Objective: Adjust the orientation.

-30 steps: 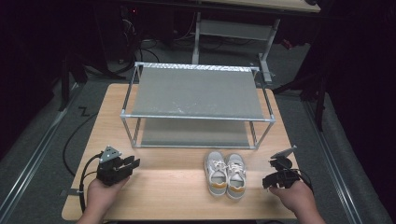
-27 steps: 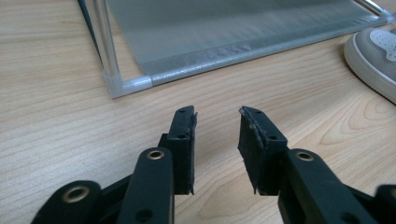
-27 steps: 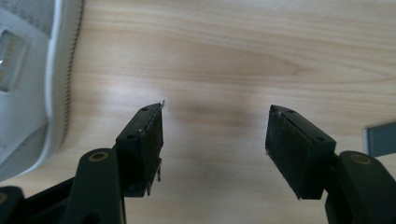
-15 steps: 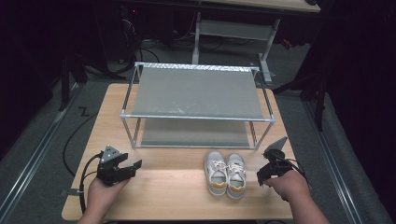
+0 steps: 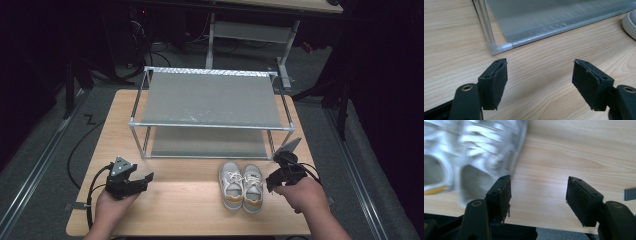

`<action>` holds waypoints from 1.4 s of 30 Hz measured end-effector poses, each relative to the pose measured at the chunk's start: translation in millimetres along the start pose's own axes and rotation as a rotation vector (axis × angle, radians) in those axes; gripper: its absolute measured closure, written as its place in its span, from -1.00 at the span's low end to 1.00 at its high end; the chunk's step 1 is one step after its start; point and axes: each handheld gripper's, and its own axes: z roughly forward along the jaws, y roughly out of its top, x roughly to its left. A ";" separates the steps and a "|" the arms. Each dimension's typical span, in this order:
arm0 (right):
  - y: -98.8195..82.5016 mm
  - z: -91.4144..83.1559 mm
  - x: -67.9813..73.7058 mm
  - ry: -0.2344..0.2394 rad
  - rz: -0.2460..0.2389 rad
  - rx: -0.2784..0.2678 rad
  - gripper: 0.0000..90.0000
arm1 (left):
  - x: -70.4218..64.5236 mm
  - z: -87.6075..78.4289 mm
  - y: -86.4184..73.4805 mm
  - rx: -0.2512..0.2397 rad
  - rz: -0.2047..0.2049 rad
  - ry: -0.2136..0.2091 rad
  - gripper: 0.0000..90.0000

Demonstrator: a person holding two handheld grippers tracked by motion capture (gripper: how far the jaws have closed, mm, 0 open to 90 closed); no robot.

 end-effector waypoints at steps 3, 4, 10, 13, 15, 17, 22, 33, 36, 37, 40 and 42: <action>4.5 -3.3 13.6 0.010 -0.010 0.019 -0.01 | -0.4 1.0 -0.2 0.002 0.004 0.001 -0.34; 5.6 -4.2 18.6 0.016 -0.014 0.029 0.05 | -0.4 1.0 -0.2 0.002 0.004 0.001 -0.34; 8.6 -3.6 54.1 0.071 -0.029 0.067 0.12 | -1.1 1.2 -0.6 0.008 0.013 0.001 -0.33; 10.5 0.8 71.1 0.088 -0.033 0.091 0.18 | -1.2 0.9 -0.7 0.007 0.015 0.001 -0.32; 12.2 6.2 78.5 0.088 -0.032 0.085 0.24 | -1.2 0.9 -0.7 0.006 0.015 0.001 -0.32; 14.8 11.2 82.6 0.085 -0.021 0.095 0.27 | -1.0 0.9 -0.8 0.008 0.016 0.001 -0.32; 17.7 17.1 77.3 0.109 0.023 0.097 0.38 | -1.2 2.0 -0.9 0.015 0.020 0.001 -0.31; 17.2 31.7 73.1 0.124 0.062 0.101 0.39 | -2.7 2.8 -0.8 0.016 0.029 0.005 -0.31; 16.9 39.9 78.8 0.106 0.047 0.104 0.60 | -2.6 3.0 -0.9 0.016 0.029 0.005 -0.30; 16.7 40.2 80.7 0.098 0.035 0.099 0.69 | -2.5 3.0 -0.9 0.016 0.030 0.006 -0.31; 15.7 37.1 81.8 0.024 -0.025 0.081 0.80 | -2.2 2.4 -0.7 0.017 0.032 0.004 -0.30; 14.9 33.4 76.7 -0.011 -0.042 0.058 0.81 | -2.1 2.4 -0.8 0.018 0.033 0.005 -0.31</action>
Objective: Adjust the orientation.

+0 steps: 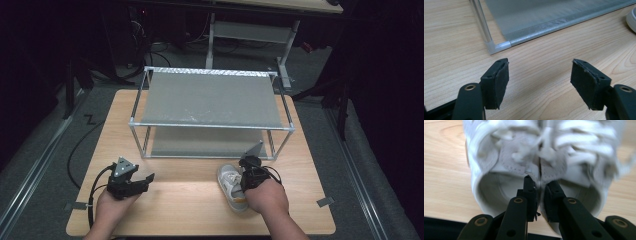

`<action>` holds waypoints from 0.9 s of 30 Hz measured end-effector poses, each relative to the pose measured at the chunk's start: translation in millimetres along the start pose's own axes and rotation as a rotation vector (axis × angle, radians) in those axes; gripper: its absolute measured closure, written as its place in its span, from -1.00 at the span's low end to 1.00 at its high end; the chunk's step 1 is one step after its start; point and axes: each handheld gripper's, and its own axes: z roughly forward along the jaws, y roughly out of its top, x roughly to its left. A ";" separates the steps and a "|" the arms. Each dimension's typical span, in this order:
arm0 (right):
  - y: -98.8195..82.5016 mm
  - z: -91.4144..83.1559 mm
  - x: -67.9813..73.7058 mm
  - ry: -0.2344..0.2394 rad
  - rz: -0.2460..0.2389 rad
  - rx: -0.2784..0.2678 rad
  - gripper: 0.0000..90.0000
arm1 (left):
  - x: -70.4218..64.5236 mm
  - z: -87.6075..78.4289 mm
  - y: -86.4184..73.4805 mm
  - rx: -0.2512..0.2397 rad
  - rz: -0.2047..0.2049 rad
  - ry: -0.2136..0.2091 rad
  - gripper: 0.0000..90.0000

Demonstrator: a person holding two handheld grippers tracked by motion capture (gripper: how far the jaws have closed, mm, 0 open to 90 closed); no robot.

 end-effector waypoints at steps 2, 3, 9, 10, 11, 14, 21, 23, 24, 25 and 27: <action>-1.0 -2.8 -6.3 -0.012 0.002 -0.011 0.81 | 0.0 0.8 -0.1 -0.001 -0.003 0.000 -0.31; -1.7 -3.0 -9.1 -0.016 -0.006 -0.016 0.81 | -0.1 1.0 -0.1 0.001 -0.004 0.001 -0.31; -6.2 4.0 -18.3 -0.024 -0.041 -0.016 0.70 | -1.2 1.1 -0.1 0.002 0.002 0.001 -0.31; -6.2 4.0 -18.3 -0.024 -0.041 -0.016 0.70 | -1.2 1.1 -0.1 0.002 0.002 0.001 -0.31; -8.0 3.4 -21.0 -0.002 -0.023 -0.021 0.61 | -0.9 1.4 -0.3 0.003 -0.001 0.000 -0.31; -11.1 1.4 -25.0 0.021 -0.014 -0.024 0.58 | -1.3 2.0 -0.6 0.007 0.003 0.000 -0.31; -12.4 0.8 -17.6 -0.026 -0.063 -0.043 0.83 | -1.3 1.6 -0.5 0.006 0.004 -0.002 -0.31; -11.5 -3.6 -16.7 -0.022 -0.065 -0.054 0.84 | -0.9 2.0 -0.7 0.007 0.001 -0.002 -0.31; -10.8 -6.6 -17.6 -0.019 -0.061 -0.060 0.84 | -0.9 2.1 -0.8 0.008 0.001 -0.003 -0.31; -10.8 -6.6 -17.6 -0.019 -0.061 -0.060 0.84 | -0.9 2.1 -0.8 0.008 0.001 -0.003 -0.31; -8.6 -13.9 -18.9 -0.018 -0.046 -0.082 0.85 | -1.1 2.2 -0.8 0.007 0.003 -0.003 -0.31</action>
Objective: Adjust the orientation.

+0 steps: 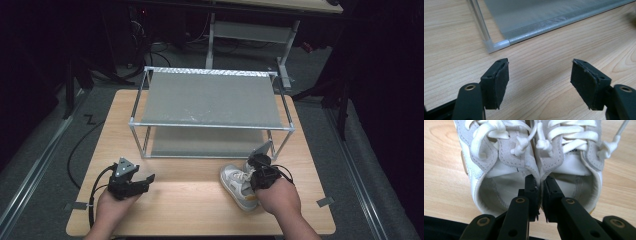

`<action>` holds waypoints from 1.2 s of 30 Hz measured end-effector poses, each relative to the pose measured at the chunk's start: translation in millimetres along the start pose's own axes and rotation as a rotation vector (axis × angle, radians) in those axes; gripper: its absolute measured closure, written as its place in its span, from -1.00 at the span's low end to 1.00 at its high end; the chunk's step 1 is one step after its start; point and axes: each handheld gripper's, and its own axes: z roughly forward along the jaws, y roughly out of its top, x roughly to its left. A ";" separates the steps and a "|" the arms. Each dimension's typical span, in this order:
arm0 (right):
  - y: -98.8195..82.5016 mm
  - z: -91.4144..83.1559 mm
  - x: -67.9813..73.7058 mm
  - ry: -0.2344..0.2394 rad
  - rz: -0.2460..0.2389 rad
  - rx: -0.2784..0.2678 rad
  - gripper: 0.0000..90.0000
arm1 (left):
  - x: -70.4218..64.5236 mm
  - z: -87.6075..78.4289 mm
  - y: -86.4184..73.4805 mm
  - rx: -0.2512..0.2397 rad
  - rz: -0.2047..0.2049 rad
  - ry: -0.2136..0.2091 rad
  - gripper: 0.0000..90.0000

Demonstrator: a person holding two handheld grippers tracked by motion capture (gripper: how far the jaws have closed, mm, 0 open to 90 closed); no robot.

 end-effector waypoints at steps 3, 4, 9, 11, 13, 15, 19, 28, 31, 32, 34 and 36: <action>2.9 -6.6 -2.9 -0.008 0.013 -0.029 0.85 | 0.4 0.1 0.0 0.000 -0.002 0.000 -0.31; 4.0 -8.7 -3.9 -0.010 0.014 -0.036 0.85 | 0.6 0.1 0.0 0.001 -0.001 0.000 -0.31; 11.4 -16.6 -8.1 -0.028 0.035 -0.082 0.85 | 0.8 0.5 0.0 0.002 -0.001 -0.003 -0.31; 15.4 -17.3 -8.7 -0.027 0.048 -0.110 0.85 | 1.1 0.1 0.2 0.003 0.000 -0.004 -0.31; 20.2 -16.7 -9.0 -0.025 0.058 -0.135 0.85 | 1.4 -0.1 0.3 0.003 0.000 -0.004 -0.31; 25.9 -15.0 -9.3 -0.020 0.069 -0.149 0.84 | 1.8 0.0 0.3 0.002 0.000 -0.006 -0.31; 38.3 -8.3 -8.4 -0.017 0.092 -0.173 0.84 | 1.7 -0.3 0.4 0.003 0.000 -0.006 -0.31; 54.5 2.5 -4.0 -0.028 0.113 -0.213 0.84 | 0.3 0.5 1.2 0.001 0.010 -0.012 -0.31; 55.7 3.7 -0.9 -0.026 0.106 -0.234 0.84 | 0.0 0.4 1.4 0.000 0.011 -0.014 -0.31; 56.0 4.6 0.3 -0.025 0.109 -0.245 0.84 | 0.0 0.1 1.5 -0.001 0.011 -0.014 -0.31; 57.3 6.3 1.3 -0.027 0.111 -0.254 0.84 | 0.2 -0.4 1.6 -0.002 0.012 -0.013 -0.31; 58.0 7.3 1.8 -0.027 0.114 -0.260 0.84 | 0.2 -0.7 1.6 -0.001 0.012 -0.013 -0.31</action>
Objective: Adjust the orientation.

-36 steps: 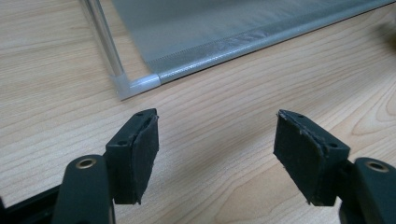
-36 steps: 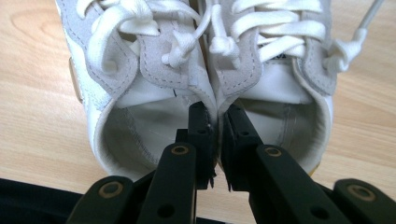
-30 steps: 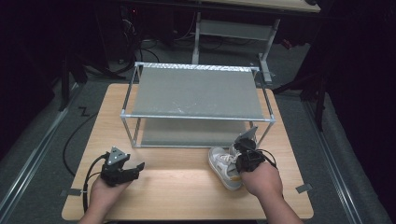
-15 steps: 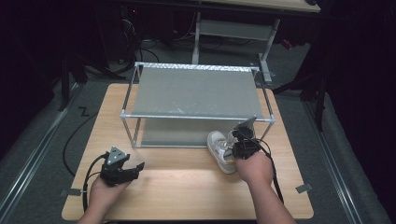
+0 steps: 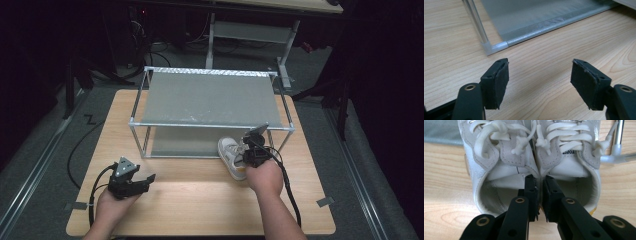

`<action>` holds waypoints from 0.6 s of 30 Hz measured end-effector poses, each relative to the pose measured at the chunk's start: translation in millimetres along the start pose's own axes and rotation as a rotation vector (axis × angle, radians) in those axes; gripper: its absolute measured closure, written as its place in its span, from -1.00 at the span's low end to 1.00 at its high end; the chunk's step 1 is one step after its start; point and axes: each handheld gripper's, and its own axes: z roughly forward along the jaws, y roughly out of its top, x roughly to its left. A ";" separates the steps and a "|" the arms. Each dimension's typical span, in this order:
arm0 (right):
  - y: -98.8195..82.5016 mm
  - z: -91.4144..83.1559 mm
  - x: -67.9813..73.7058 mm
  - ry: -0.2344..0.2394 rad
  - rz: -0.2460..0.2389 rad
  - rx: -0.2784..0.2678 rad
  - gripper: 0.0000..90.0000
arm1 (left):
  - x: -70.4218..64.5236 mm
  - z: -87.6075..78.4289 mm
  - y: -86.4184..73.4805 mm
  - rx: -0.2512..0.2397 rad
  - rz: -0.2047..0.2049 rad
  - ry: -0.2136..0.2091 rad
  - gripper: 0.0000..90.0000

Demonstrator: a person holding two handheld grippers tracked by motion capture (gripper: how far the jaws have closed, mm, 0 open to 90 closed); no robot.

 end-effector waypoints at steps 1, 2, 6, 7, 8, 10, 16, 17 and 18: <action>1.2 1.1 1.6 0.002 0.018 -0.008 0.83 | -0.1 -0.4 -0.6 0.003 0.002 0.002 -0.31; 1.7 1.5 1.9 0.003 0.023 -0.010 0.83 | 0.0 -0.5 -1.1 0.003 0.001 0.003 -0.31; 3.9 2.5 0.4 0.017 0.026 -0.023 0.70 | 0.8 -1.6 -2.0 0.003 -0.003 0.004 -0.31; 4.5 1.6 -0.3 0.025 0.030 -0.027 0.62 | 1.1 -1.8 -2.1 0.002 -0.005 0.004 -0.31; 5.1 1.2 -1.6 0.028 0.023 -0.026 0.60 | 1.2 -1.9 -2.0 0.002 -0.007 0.003 -0.31; 5.4 -0.4 -2.6 0.047 0.041 -0.021 0.57 | 0.8 -1.6 -2.0 0.002 -0.007 0.002 -0.31; 4.2 -1.6 -3.8 0.046 0.039 -0.016 0.48 | -0.4 -0.7 -1.8 0.009 0.002 0.002 -0.31; 4.3 -1.7 -3.9 0.046 0.039 -0.016 0.46 | -0.4 -0.7 -1.8 0.009 0.004 0.002 -0.31; 4.4 -1.7 -3.7 0.045 0.041 -0.016 0.45 | -0.7 -0.5 -1.9 0.009 0.001 0.003 -0.31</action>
